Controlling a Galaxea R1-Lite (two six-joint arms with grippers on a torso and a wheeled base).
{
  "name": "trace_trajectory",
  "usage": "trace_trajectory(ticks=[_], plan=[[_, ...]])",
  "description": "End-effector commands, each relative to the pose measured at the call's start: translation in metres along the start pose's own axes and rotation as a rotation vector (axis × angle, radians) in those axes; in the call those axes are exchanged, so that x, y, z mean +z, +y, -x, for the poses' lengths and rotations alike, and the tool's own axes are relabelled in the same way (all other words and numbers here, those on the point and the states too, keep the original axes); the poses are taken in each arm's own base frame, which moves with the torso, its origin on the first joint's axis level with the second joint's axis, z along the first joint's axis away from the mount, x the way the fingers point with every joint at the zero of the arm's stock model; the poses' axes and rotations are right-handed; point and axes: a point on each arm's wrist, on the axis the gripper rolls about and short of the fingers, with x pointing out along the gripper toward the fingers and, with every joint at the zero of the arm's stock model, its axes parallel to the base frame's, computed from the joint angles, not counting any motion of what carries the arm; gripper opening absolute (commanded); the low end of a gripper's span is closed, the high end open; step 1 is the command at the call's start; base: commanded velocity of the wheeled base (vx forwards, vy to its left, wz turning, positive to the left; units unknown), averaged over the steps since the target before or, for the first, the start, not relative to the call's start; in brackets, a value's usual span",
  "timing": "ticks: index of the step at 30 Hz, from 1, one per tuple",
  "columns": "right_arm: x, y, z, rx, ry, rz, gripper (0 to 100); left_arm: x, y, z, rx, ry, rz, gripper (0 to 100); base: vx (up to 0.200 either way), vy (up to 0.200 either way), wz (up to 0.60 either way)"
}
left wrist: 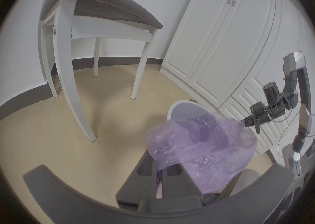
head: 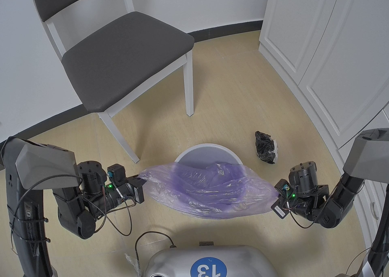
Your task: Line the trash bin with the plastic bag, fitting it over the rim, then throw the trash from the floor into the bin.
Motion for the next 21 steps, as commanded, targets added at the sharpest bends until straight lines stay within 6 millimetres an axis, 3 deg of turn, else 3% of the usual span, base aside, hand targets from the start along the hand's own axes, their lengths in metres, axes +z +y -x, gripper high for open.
trace_trajectory(ticks=[1, 11, 16, 21], plan=[[-0.013, 0.000, -0.010, 0.002, 0.051, 0.003, 0, -0.021, 0.002, -0.007, 0.004, 0.056, -0.023, 0, 0.000, 0.000, 0.00], [0.001, 0.012, -0.010, 0.004, -0.035, 0.015, 0, -0.012, -0.013, -0.008, -0.033, 0.027, -0.030, 0, 0.000, 0.000, 0.00], [0.014, 0.021, -0.003, 0.006, -0.114, 0.025, 0, 0.006, -0.022, -0.001, -0.046, -0.020, -0.028, 0, 0.000, 0.000, 0.00], [0.012, 0.022, -0.005, 0.007, -0.104, 0.037, 0, 0.013, -0.026, 0.001, -0.054, -0.038, -0.027, 0, 0.000, 0.000, 0.00]])
